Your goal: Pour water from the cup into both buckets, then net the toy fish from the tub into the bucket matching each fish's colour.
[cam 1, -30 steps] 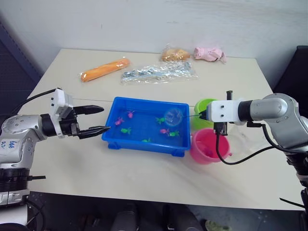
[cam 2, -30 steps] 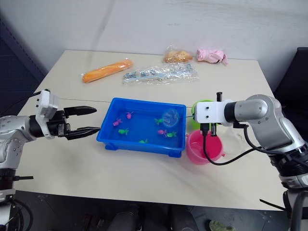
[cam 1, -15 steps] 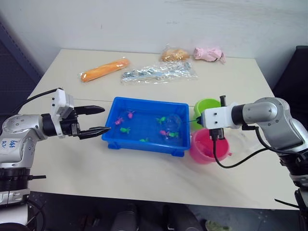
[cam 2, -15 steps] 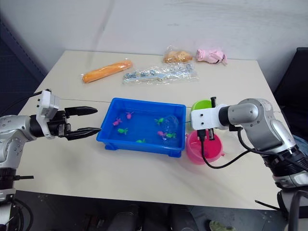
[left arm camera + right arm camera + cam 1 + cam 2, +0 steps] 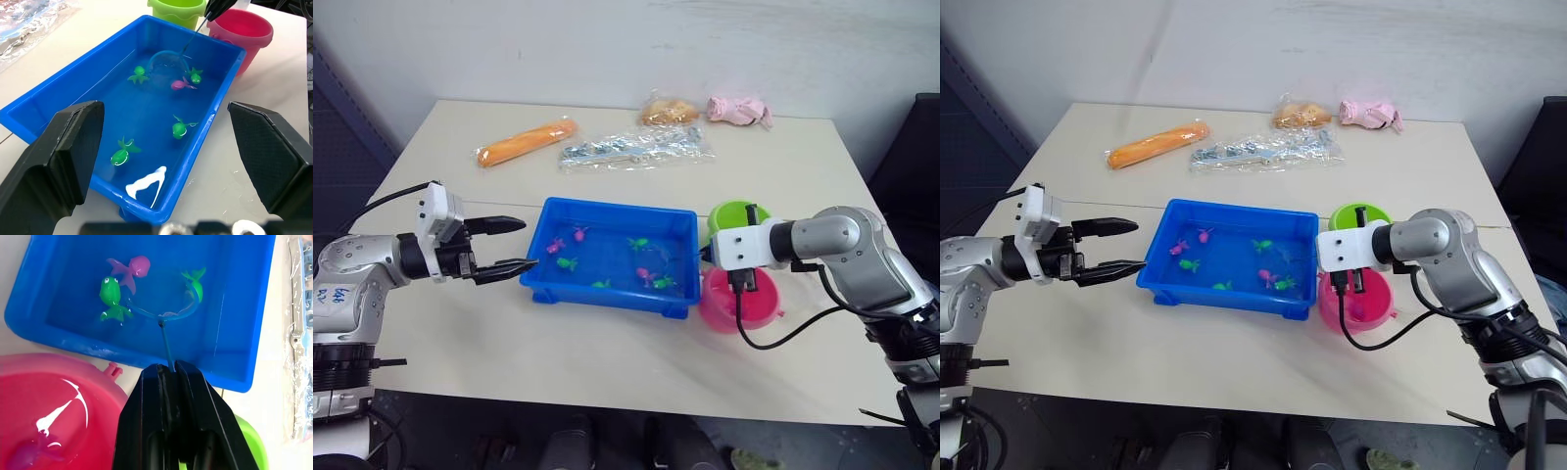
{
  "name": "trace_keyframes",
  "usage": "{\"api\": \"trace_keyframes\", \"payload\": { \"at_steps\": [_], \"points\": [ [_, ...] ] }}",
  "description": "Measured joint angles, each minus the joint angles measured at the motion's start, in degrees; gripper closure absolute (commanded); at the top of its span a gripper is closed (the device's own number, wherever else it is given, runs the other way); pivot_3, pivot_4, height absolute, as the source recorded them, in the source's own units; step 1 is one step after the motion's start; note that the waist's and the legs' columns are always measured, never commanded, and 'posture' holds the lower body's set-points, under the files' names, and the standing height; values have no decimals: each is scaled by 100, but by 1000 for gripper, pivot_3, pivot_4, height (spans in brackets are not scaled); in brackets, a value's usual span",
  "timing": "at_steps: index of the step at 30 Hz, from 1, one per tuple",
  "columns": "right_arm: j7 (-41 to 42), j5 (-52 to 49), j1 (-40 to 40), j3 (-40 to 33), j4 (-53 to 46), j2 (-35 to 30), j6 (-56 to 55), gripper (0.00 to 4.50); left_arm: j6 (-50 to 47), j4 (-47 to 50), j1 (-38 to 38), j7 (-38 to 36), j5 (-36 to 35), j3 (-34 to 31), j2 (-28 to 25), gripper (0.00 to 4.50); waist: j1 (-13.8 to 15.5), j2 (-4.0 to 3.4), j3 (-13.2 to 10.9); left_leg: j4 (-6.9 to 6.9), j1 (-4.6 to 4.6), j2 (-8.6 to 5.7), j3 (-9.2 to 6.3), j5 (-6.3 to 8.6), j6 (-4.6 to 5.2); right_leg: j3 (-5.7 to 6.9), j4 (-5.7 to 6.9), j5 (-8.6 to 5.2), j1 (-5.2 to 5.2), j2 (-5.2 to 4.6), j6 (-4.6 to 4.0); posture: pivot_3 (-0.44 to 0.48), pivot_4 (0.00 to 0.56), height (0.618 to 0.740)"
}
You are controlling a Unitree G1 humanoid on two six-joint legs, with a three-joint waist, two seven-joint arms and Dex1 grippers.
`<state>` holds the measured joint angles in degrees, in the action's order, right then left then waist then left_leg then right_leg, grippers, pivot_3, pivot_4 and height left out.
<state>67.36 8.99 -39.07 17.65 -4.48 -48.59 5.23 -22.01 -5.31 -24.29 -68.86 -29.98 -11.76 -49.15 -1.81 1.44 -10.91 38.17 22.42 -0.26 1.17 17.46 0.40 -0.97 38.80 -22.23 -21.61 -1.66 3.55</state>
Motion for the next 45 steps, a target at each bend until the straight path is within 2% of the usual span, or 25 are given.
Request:
{"api": "trace_keyframes", "payload": {
  "at_steps": [10,17,30,42,45],
  "points": [
    [98,-16,140,0,-83,92,180,4500,1,8,5,39,0,0,5,144,-5,0,0,0,-1,0,0,0,0,0,0,0,0,0,0,0,150,740],
    [354,-673,255,-75,-342,188,1077,4500,5,9,5,43,-1,-1,5,144,6,0,0,1,-1,0,-1,-1,-1,1,8,0,1,-1,0,0,150,740],
    [276,-2040,689,-1167,-456,192,2185,4500,25,7,3,42,-1,2,79,144,9,0,0,1,-1,0,-2,0,0,2,5,0,1,0,0,0,150,740],
    [-24,-2858,1527,-1858,-815,317,2113,4500,-10,21,-305,-62,-8,215,399,144,21,0,0,1,0,0,-1,0,0,2,7,0,4,1,0,0,150,740],
    [-203,-3150,1943,-2450,-1171,229,2181,4500,-58,42,-476,-76,-24,299,542,144,35,0,0,2,3,0,-1,0,1,2,8,0,6,0,0,0,150,740]
  ]
}}
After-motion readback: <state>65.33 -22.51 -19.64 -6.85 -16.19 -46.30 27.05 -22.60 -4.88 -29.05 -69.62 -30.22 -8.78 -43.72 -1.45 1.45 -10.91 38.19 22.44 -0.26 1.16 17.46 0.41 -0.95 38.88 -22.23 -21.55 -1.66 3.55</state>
